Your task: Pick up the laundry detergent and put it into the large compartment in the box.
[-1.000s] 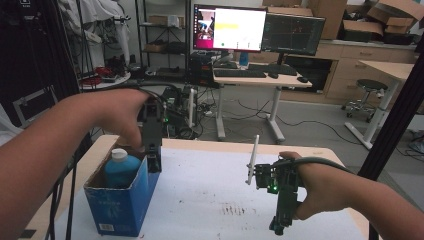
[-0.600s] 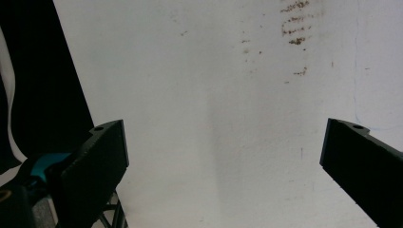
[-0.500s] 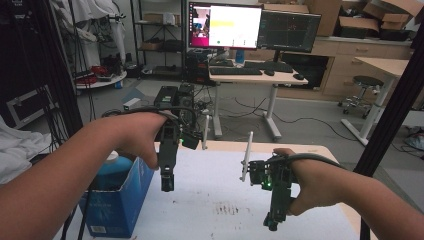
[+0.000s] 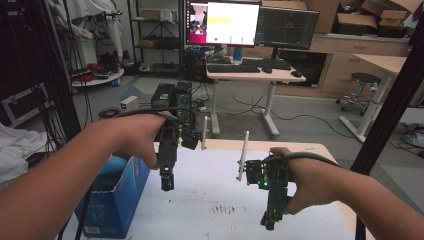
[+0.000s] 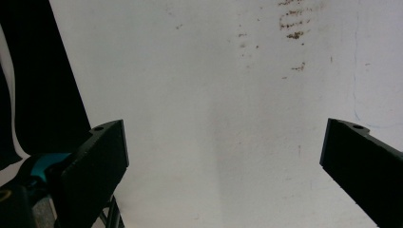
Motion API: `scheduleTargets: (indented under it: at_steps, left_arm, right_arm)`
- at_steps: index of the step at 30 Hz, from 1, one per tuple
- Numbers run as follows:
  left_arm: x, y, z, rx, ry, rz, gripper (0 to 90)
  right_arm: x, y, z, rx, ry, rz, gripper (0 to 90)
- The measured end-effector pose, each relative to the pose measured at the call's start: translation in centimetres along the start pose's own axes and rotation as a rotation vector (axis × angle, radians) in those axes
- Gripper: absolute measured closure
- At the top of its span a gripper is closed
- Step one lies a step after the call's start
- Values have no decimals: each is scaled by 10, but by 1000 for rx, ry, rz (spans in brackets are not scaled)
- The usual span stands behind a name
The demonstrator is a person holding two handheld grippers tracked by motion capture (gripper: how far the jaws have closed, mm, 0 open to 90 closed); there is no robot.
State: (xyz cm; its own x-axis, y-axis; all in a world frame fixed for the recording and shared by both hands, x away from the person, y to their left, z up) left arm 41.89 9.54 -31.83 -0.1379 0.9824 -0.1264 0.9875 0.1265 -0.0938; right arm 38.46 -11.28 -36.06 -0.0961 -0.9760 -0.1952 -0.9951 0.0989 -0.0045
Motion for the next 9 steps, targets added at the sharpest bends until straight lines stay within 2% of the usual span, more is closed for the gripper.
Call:
scheduleTargets:
  at_steps: [6,9]
  left_arm:
    - [4,2,-1,-1,-4,-5,16]
    - [6,1,-2,5,-10,-23,16]
  right_arm:
    - [0,1,-1,-4,4,16,11]
    - [-1,-1,-1,0,-5,9,11]
Point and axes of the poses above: each handheld gripper's, and its own axes: z roughly forward along the jaws, x roughly out of its underside, y roughly to its left, the point moved 7 cm from there along z, roughly forward along the jaws, and after that the axes turned 8 degrees about -y, right-handed, at the moved point
